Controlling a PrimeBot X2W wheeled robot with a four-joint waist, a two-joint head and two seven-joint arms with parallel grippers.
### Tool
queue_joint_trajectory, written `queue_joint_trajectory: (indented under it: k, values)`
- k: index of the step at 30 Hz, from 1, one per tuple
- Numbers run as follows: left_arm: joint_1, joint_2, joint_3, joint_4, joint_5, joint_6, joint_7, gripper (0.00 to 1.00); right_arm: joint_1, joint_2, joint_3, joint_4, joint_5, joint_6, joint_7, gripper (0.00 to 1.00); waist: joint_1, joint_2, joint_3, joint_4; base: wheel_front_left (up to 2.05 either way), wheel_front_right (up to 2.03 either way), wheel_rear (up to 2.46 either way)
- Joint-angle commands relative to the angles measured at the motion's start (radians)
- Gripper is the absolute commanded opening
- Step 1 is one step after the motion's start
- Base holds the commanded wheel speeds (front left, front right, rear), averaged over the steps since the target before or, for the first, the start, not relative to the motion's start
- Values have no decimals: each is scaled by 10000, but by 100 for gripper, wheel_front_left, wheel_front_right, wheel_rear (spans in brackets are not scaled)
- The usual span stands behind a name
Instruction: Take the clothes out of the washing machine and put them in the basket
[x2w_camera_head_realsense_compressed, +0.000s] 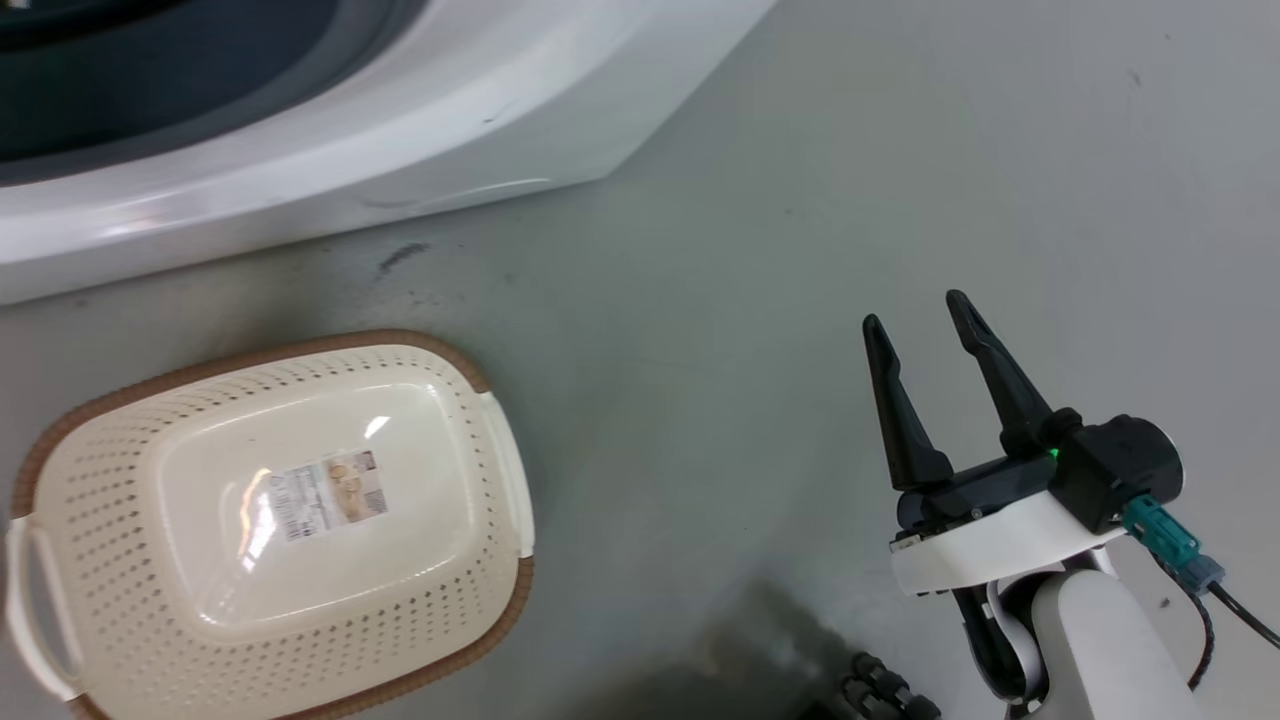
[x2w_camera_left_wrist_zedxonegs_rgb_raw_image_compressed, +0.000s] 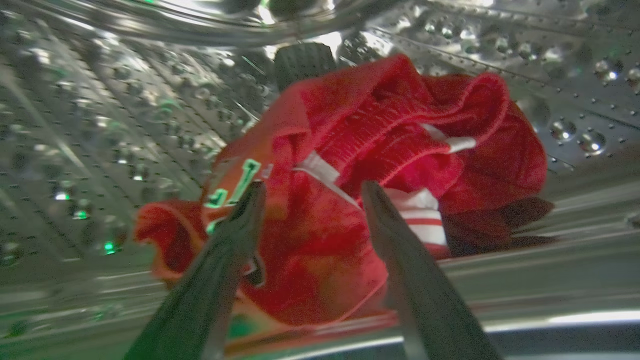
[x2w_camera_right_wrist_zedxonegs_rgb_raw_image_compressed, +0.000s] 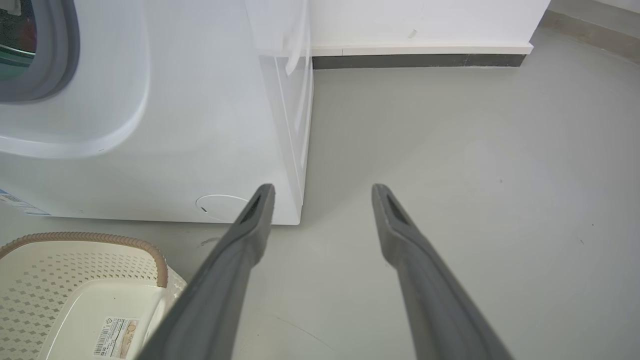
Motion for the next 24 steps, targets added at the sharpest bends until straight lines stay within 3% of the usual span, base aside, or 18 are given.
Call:
queue_joint_trajectory:
  k: [1,10,11,12,20,24]
  values:
    - [-265,178,-81,109,91,-27,320,100,-193,15,80,-74,95,-7,-57,100,-1,0,296,-328,0,0,0]
    - [-1000,554,-291,686,51,-35,2766,100,-43,12,397,-126,394,-7,-59,100,-1,0,538,-647,0,0,0]
    - [-998,574,-296,714,35,12,2939,87,-54,14,398,-133,410,-7,-60,100,-1,0,550,-651,0,0,0]
    - [-990,601,-272,735,-10,85,3064,0,-71,12,399,-135,425,-7,-60,100,-1,0,560,-651,0,0,0]
    - [-731,638,-275,488,-141,385,3001,0,-174,12,413,-61,458,-7,-59,100,-1,0,467,-607,0,0,0]
    - [-62,656,-201,-113,-324,544,1267,0,-204,12,344,39,386,-7,-54,100,-1,0,127,-490,0,0,0]
